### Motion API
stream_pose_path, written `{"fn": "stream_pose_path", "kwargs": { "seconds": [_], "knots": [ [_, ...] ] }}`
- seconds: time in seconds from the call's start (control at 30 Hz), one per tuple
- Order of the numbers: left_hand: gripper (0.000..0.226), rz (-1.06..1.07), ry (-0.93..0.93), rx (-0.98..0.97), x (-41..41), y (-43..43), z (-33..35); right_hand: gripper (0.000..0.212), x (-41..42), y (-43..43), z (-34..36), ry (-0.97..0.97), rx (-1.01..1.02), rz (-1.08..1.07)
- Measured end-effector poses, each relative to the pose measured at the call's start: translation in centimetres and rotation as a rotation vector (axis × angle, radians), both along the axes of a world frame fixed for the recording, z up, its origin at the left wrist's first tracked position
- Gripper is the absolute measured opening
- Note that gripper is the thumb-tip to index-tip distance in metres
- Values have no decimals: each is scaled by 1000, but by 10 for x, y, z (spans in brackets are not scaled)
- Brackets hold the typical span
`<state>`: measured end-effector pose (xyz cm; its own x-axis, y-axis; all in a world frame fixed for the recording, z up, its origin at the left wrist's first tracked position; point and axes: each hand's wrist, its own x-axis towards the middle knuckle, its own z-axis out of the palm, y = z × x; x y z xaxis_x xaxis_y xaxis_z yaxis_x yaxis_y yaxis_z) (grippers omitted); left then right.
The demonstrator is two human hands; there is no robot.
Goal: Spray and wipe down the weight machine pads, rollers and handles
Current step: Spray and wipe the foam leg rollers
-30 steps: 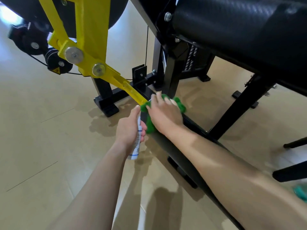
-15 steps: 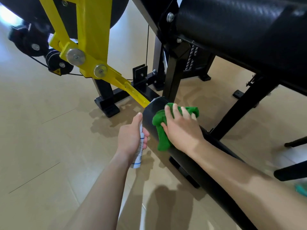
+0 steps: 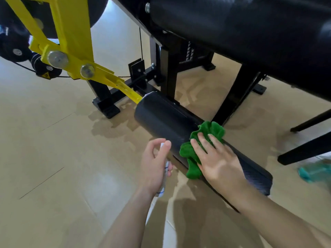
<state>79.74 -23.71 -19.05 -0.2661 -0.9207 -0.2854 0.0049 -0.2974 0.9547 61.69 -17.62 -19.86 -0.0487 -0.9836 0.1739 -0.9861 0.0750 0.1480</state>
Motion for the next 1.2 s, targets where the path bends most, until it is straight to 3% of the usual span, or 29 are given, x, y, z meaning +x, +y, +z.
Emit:
{"fn": "stream_pose_path", "kwargs": {
  "seconds": [0.13,0.23,0.37,0.53,0.63,0.73,0.83,0.93,1.0,1.1,1.2],
  "knots": [
    [56,-231,2,-91,-39,15,-8,60,-8,51,4,-42,-7,-20],
    [65,-401,-213,-204,-57,23,-17,58,-15,78,14,-116,-71,-81],
    [66,-408,-515,-372,-59,31,-23,58,-42,118,28,-311,-225,-312],
    [70,-328,-713,-451,-52,46,-22,58,-38,140,15,-246,-134,-336],
    [68,-235,-612,-406,-43,49,-22,51,-23,145,14,-256,-91,-295],
    [44,-178,-288,-287,-48,49,-14,53,-4,156,6,-292,-16,-230],
    [42,-276,-96,-148,-63,53,-10,57,10,158,-6,-344,75,-217],
    [47,-328,-48,-71,-73,57,-15,49,11,159,-4,-442,99,-232],
    [56,-313,-35,-63,-74,57,-18,39,7,164,9,-604,55,-272],
    [63,-377,-72,-50,-75,60,-15,27,-4,171,34,-832,-114,-414],
    [76,-511,-132,30,-74,76,-6,15,-22,176,53,-915,-331,-604]
  ]
}}
